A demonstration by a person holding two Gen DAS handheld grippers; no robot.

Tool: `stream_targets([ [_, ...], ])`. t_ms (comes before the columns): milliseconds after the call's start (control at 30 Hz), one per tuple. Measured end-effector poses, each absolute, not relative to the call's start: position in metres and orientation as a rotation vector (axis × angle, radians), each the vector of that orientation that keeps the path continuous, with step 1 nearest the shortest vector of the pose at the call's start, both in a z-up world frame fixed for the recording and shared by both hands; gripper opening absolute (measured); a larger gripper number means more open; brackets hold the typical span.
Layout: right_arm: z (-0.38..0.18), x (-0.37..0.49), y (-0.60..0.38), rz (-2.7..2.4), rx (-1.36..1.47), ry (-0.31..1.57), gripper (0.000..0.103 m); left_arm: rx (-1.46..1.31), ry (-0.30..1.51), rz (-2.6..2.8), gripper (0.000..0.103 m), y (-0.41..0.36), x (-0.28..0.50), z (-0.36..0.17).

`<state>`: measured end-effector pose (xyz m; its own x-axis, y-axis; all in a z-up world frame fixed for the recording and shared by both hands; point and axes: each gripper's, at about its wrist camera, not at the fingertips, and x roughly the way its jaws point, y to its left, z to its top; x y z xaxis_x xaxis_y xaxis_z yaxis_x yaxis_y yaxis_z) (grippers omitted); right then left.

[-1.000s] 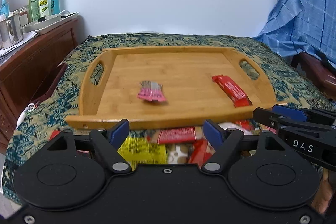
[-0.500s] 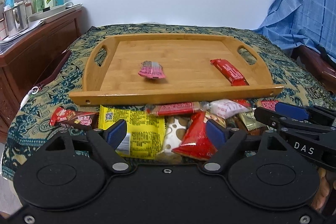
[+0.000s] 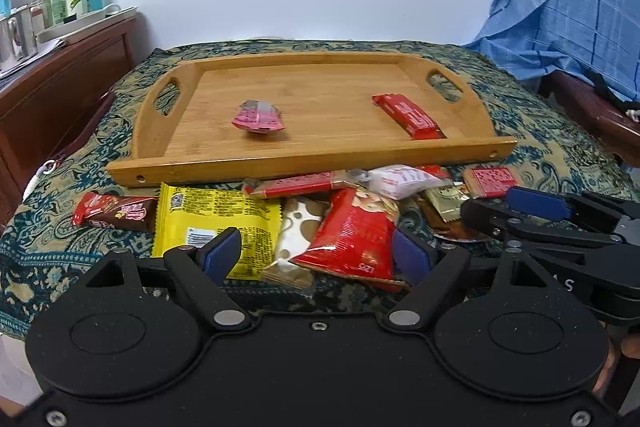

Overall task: Organize snacks
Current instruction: 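Move both tools back to the snack pile in front of the tray, then grasp the red nut bag with the left tool while the right tool grasps the brown cake pack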

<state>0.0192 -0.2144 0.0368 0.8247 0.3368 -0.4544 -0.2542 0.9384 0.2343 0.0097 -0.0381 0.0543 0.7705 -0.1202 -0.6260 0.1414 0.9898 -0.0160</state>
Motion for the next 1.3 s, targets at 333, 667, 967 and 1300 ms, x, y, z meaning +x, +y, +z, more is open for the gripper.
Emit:
stream_targets([
  [333,0.032,0.017,-0.206,0.344,0.139,0.520,0.068,0.025,0.676,-0.204,0.056,-0.042,0.008,0.051],
  [667,0.029,0.021,-0.200,0.364,0.133,0.530,0.068,-0.045,0.703,-0.242,0.052,-0.036,0.015,0.047],
  [967,0.026,0.028,-0.198,0.382,0.151,0.550,0.073,-0.085,0.709,-0.263,0.056,-0.032,0.025,0.049],
  [1300,0.024,0.028,-0.185,0.392,0.092,0.539,0.076,-0.036,0.724,-0.300,0.057,-0.045,0.034,0.048],
])
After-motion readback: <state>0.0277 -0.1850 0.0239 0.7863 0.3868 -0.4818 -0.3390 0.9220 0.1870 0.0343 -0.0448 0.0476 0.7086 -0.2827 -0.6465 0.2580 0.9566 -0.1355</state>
